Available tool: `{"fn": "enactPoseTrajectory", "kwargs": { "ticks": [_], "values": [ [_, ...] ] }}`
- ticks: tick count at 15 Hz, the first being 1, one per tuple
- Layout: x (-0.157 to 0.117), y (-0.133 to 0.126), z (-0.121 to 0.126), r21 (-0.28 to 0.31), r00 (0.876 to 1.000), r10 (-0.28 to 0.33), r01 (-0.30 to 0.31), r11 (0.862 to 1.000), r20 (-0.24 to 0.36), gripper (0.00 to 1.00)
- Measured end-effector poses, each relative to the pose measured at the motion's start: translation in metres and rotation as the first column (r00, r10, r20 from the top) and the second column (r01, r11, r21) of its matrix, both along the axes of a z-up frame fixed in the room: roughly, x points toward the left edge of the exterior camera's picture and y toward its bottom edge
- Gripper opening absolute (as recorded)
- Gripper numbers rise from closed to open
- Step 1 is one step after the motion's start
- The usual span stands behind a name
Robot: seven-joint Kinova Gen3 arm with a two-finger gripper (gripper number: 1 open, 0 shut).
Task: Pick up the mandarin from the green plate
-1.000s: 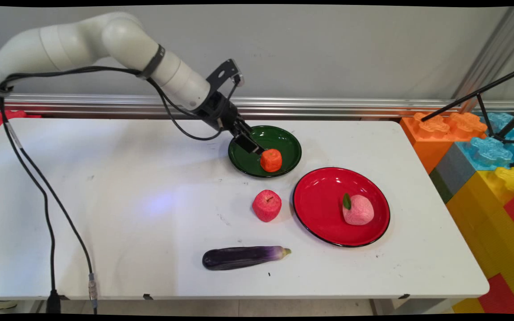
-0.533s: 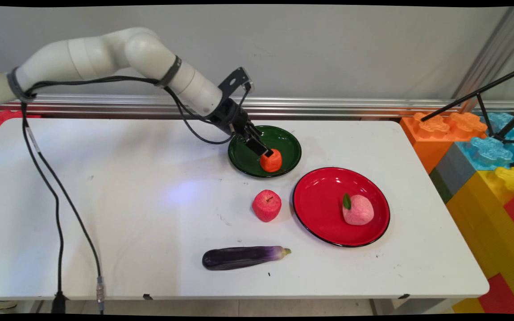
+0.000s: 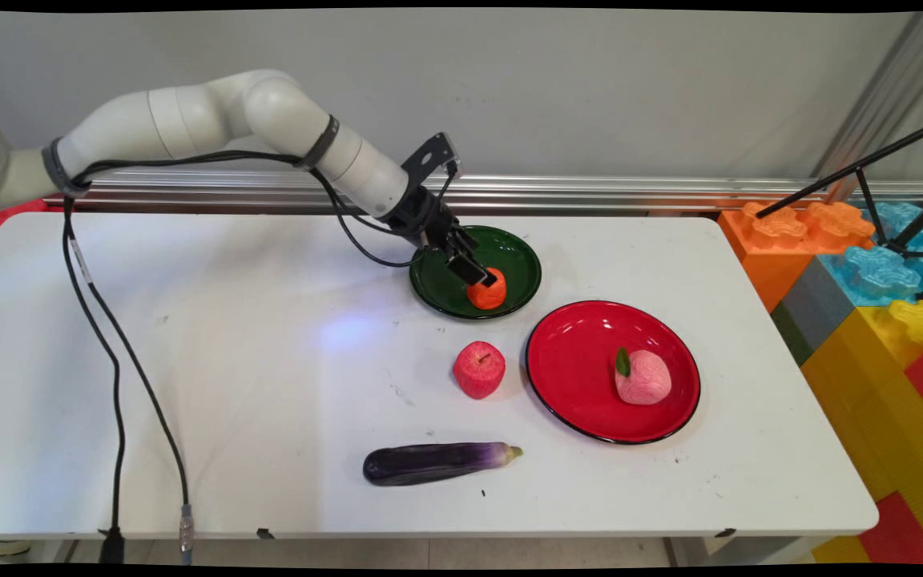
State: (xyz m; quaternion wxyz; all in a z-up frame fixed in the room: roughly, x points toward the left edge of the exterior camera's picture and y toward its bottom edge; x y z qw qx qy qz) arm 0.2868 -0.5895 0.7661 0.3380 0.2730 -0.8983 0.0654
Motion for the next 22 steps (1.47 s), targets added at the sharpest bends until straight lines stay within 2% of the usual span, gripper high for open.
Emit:
{"fn": "enactPoseTrajectory", "kwargs": {
  "ticks": [10, 22],
  "values": [
    [0.009, -0.001, -0.023, -0.010, 0.999, -0.020, 0.020, 1.000, -0.025, 1.00],
    [0.010, 0.002, -0.038, -0.034, 0.998, -0.050, 0.049, 0.998, -0.031, 1.00]
  ]
}}
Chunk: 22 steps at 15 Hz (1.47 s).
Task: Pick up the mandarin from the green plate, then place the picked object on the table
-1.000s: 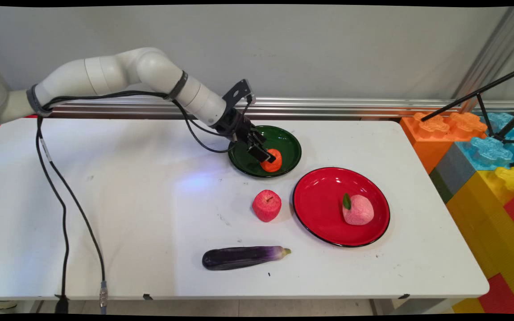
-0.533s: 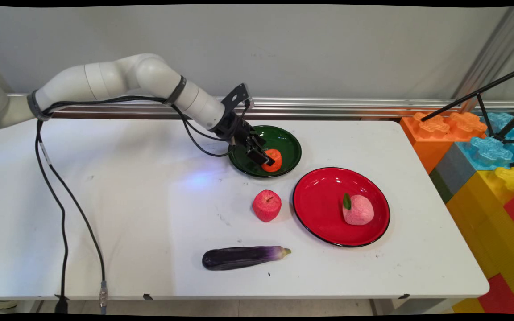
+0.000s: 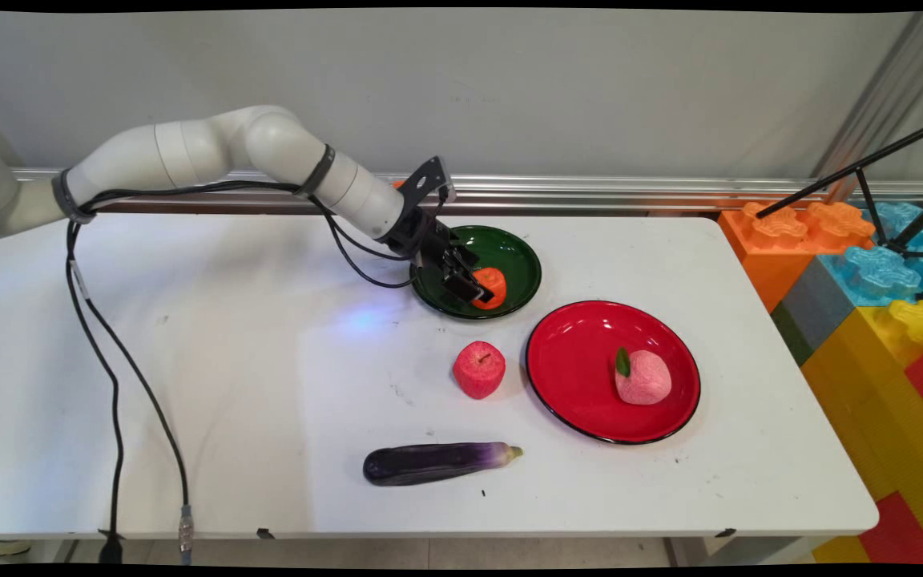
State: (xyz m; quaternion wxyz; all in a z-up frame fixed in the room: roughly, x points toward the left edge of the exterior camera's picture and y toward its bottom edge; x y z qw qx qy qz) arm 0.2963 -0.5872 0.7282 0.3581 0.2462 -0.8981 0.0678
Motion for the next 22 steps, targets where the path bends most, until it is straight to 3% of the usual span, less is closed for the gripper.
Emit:
{"fn": "enactPoseTrajectory", "kwargs": {
  "ticks": [3, 4, 14, 22],
  "values": [
    [-0.002, -0.001, -0.001, -0.014, 1.000, -0.013, 0.013, 1.000, 0.000, 1.00],
    [-0.002, -0.002, -0.001, -0.019, 1.000, -0.018, 0.018, 1.000, 0.000, 0.00],
    [-0.004, -0.001, 0.005, -0.036, 1.000, -0.030, 0.030, 0.999, 0.002, 0.00],
    [-0.002, 0.001, 0.061, -0.048, 0.999, -0.008, 0.006, 0.999, -0.039, 0.00]
  ]
}}
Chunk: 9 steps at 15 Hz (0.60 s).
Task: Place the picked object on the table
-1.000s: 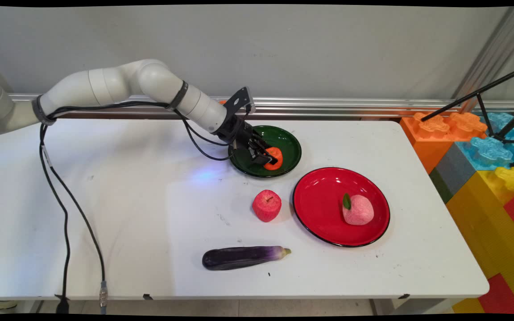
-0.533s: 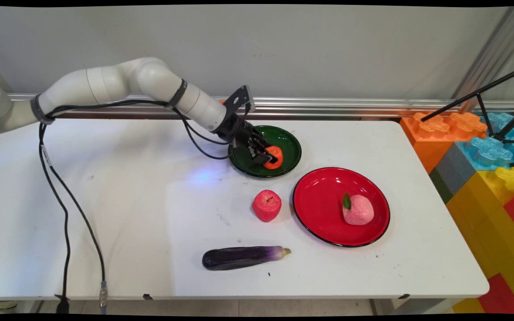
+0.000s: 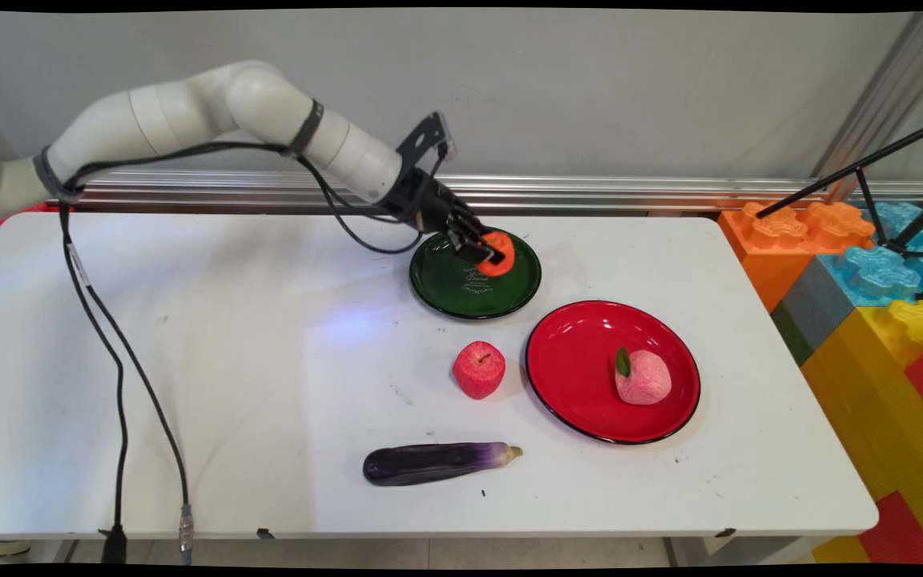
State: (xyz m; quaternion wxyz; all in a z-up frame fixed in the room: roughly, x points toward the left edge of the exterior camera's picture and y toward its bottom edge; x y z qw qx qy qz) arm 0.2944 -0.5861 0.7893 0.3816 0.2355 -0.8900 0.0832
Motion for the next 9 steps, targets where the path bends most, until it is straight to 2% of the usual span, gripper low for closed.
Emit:
{"fn": "enactPoseTrajectory", "kwargs": {
  "ticks": [5, 9],
  "values": [
    [-0.004, 0.024, 0.039, 0.048, 0.999, 0.003, -0.002, 0.999, -0.035, 0.00],
    [-0.006, 0.048, 0.058, 0.090, 0.998, -0.012, 0.017, 0.996, -0.054, 0.00]
  ]
}}
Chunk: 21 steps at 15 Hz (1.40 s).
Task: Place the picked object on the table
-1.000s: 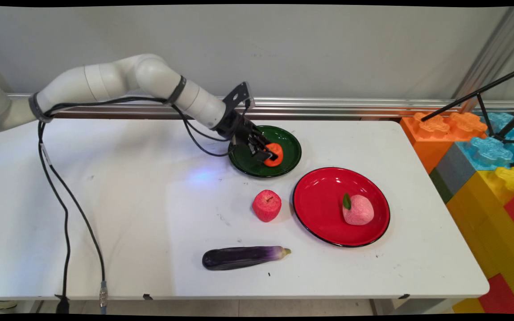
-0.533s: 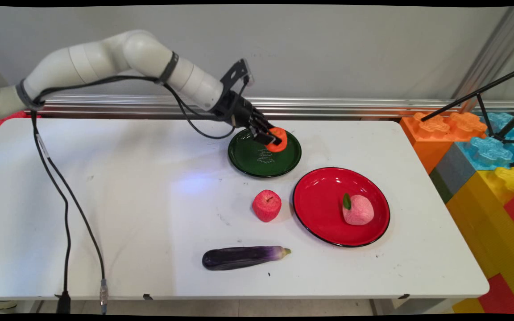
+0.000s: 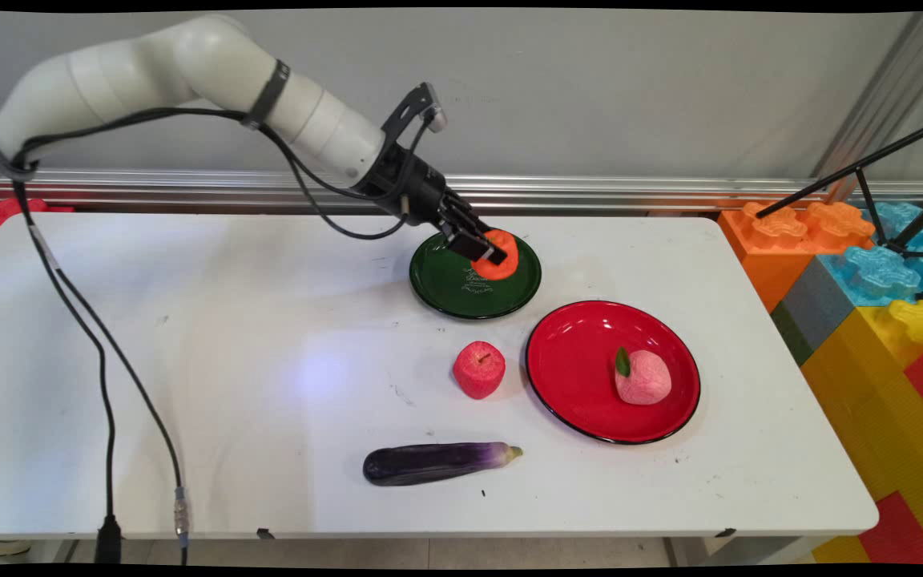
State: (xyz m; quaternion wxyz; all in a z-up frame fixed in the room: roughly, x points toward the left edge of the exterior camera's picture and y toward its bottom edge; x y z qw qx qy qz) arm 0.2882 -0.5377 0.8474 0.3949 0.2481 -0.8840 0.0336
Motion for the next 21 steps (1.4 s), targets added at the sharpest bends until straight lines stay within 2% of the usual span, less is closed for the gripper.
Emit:
{"fn": "enactPoseTrajectory", "kwargs": {
  "ticks": [6, 11, 14, 21],
  "values": [
    [0.003, 0.046, 0.015, 0.061, 0.997, -0.079, 0.078, 0.995, 0.007, 0.00],
    [0.010, 0.081, 0.013, 0.104, 0.985, -0.166, 0.161, 0.981, 0.038, 0.00],
    [0.015, 0.098, 0.007, 0.124, 0.975, -0.210, 0.201, 0.972, 0.071, 0.00],
    [0.027, 0.118, -0.019, 0.158, 0.953, -0.254, 0.229, 0.960, 0.163, 0.00]
  ]
}}
